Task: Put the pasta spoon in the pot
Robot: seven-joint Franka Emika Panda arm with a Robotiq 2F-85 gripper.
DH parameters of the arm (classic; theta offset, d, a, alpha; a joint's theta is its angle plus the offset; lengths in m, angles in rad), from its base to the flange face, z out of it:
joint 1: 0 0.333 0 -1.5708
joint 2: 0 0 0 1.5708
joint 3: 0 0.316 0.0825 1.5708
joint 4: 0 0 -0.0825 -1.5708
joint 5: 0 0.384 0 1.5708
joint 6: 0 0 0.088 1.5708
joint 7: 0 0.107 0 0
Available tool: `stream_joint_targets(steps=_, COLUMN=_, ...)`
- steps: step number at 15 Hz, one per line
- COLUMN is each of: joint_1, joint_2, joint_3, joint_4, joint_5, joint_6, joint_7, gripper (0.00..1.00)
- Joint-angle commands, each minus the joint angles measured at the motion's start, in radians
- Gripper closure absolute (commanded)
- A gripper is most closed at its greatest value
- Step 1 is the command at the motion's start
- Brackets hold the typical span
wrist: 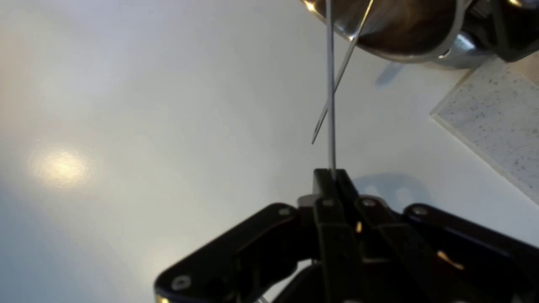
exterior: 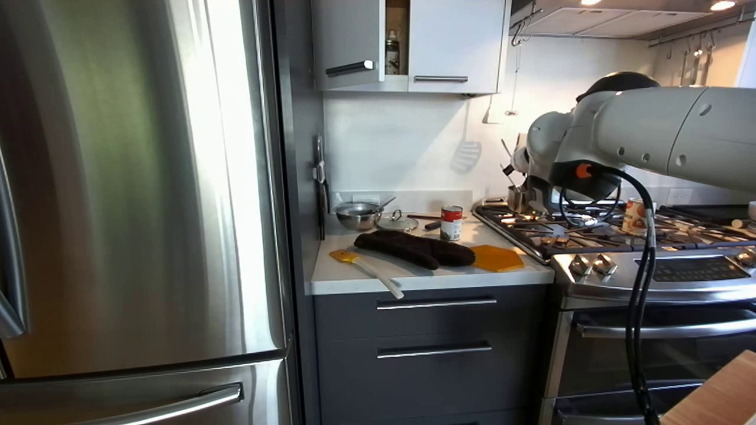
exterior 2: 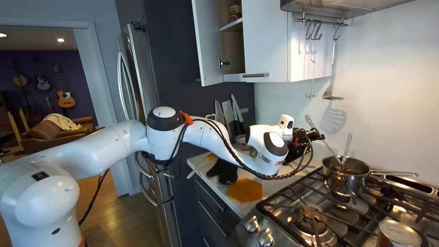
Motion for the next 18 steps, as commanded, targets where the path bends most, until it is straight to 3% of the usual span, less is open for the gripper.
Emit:
stream_joint_targets(steps=1, joint_1=-0.03, joint_2=0.031, joint_3=-0.009, joint_4=0.047, joint_5=-0.013, joint_6=-0.001, joint_7=-0.021, gripper=0.99)
stream_joint_targets(steps=3, joint_1=-0.032, joint_2=0.03, joint_3=-0.006, joint_4=0.051, joint_5=-0.015, joint_6=-0.002, joint_7=-0.035, gripper=0.69)
stream_joint_targets(steps=12, joint_1=-0.037, joint_2=0.01, joint_3=0.011, joint_4=0.046, joint_5=-0.043, joint_6=-0.002, joint_7=-0.071, gripper=0.03)
stream_joint_targets(steps=18, joint_1=-0.047, joint_2=-0.007, joint_3=0.043, joint_4=0.043, joint_5=-0.108, joint_6=-0.019, joint_7=-0.072, gripper=0.0)
